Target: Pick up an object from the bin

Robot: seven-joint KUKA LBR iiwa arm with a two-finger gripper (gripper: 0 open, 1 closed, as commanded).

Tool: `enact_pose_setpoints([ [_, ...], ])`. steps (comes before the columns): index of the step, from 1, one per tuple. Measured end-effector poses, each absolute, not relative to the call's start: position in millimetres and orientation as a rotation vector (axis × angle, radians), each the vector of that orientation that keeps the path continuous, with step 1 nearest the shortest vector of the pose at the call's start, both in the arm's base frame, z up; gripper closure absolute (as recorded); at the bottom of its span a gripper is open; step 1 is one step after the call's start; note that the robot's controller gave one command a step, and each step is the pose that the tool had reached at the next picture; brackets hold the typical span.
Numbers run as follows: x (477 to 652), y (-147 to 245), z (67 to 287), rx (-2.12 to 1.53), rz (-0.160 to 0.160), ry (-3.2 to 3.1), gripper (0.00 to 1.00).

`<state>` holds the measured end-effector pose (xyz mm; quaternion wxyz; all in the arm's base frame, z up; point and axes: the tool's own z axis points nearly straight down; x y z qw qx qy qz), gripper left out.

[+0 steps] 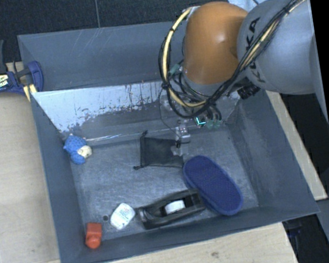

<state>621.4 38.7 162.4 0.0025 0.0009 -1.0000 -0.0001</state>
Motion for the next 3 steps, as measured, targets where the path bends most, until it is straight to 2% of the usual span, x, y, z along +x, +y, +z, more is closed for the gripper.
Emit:
enact_pose_setpoints([
  [1,600.6,26,68,-0.257,0.001,-3.127,0.0],
  [2,603.6,26,73,-0.257,-0.001,-3.136,1.0],
  [3,590.7,18,287,-0.292,-0.002,-3.141,1.0],
])
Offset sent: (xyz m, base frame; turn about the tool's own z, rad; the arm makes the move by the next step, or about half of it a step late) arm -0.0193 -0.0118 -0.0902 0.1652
